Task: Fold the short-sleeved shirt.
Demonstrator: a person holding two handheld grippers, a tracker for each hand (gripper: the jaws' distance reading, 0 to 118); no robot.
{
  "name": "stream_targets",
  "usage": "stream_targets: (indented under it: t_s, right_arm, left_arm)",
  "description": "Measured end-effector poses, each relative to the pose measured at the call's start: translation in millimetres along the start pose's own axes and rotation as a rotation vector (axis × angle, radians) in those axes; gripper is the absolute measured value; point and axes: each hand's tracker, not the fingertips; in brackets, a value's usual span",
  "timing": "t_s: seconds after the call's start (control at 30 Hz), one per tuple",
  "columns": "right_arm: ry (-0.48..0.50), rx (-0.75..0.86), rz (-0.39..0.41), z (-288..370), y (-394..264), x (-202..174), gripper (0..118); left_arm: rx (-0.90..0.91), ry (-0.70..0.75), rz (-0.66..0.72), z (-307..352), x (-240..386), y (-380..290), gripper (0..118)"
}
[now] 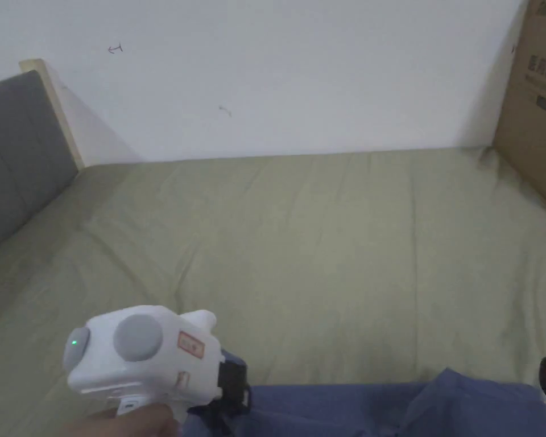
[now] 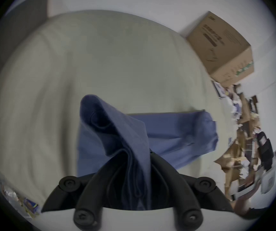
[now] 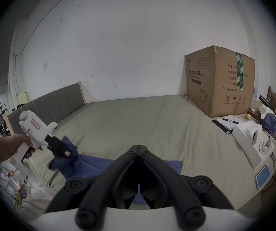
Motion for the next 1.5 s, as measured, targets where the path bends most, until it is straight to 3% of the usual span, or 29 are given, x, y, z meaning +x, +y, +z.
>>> stream_targets:
  t_s: [0.07, 0.1, 0.13, 0.17, 0.2, 0.23, 0.27, 0.5, 0.53, 0.57, 0.6, 0.63, 0.7, 0.83, 0.93, 1.07, 1.13, 1.17, 1.3, 1.33, 1.4, 1.5]
  right_arm:
    - [-0.015, -0.003, -0.004, 4, -1, 5, 0]
    - [-0.019, -0.005, -0.013, 6, -1, 8, 0]
    - [-0.022, -0.007, -0.022, 8, -1, 10, 0]
    - [-0.026, -0.008, -0.03, 9, -2, 11, 0]
    - [-0.03, -0.011, -0.037, 11, -2, 13, 0]
    - [-0.032, -0.014, -0.041, 12, -3, 13, 0]
    - [-0.031, -0.017, -0.043, 12, -4, 15, 0]
    - [-0.009, -0.038, -0.022, 6, -10, 15, 0]
    - [-0.003, -0.037, -0.023, 4, -10, 15, 0]
    - [0.001, -0.033, -0.027, 4, -10, 15, 0]
    - [0.009, -0.024, -0.037, 3, -10, 15, 0]
    - [0.021, -0.017, -0.046, 2, -9, 16, 0]
    - [0.027, -0.016, -0.05, -1, -7, 17, 0]
    - [0.018, -0.017, -0.053, -2, -2, 18, 0]
    - [0.01, -0.011, -0.055, 1, -1, 18, 0]
    - [-0.055, 0.03, 0.086, 6, -4, 13, 0]
    - [-0.048, 0.021, 0.098, 6, -5, 11, 0]
    - [-0.038, 0.022, 0.097, 7, -6, 10, 0]
    - [0.015, 0.024, 0.08, 5, -7, 6, 0]
    - [0.022, 0.025, 0.078, 4, -6, 4, 0]
    - [0.05, 0.032, 0.056, 3, -4, 2, 0]
    - [0.068, 0.033, 0.026, 3, -1, 3, 0]
  left_arm:
    - [-0.041, -0.056, -0.034, -25, 31, 7, 10]
    - [-0.063, -0.072, -0.055, -37, 43, 9, 16]
    - [-0.076, -0.11, -0.057, -46, 52, 11, 35]
    - [-0.097, -0.152, -0.053, -56, 61, 13, 81]
    - [-0.125, -0.18, -0.034, -62, 65, 13, 113]
    - [-0.13, -0.19, -0.023, -63, 66, 12, 116]
    - [-0.093, -0.186, -0.023, -57, 66, 15, 111]
    - [-0.003, -0.09, -0.013, -1, 28, 2, 110]
    - [0.003, -0.079, -0.027, 4, 22, -2, 103]
    - [0.03, -0.075, -0.054, 6, 18, -4, 62]
    - [0.075, -0.083, -0.102, 9, 17, -9, 8]
    - [0.094, -0.067, -0.148, 7, 20, -11, 0]
    - [0.102, -0.007, -0.18, -2, 31, -14, 0]
    - [0.006, -0.092, -0.211, -49, 62, -15, 0]
    - [-0.052, 0.034, -0.281, -98, 89, -15, 0]
    - [-0.121, 0.085, -0.311, -140, 112, -28, 0]
    - [-0.116, 0.083, -0.337, -137, 117, -34, 0]
    - [-0.109, 0.043, -0.341, -129, 118, -33, 0]
    - [-0.142, -0.592, -0.182, -84, 104, -38, 0]
    - [-0.085, -0.662, -0.173, -69, 99, -40, 0]
    - [0.065, -0.593, -0.21, -36, 87, -38, 0]
    - [0.195, -0.353, -0.193, 2, 48, -26, 2]
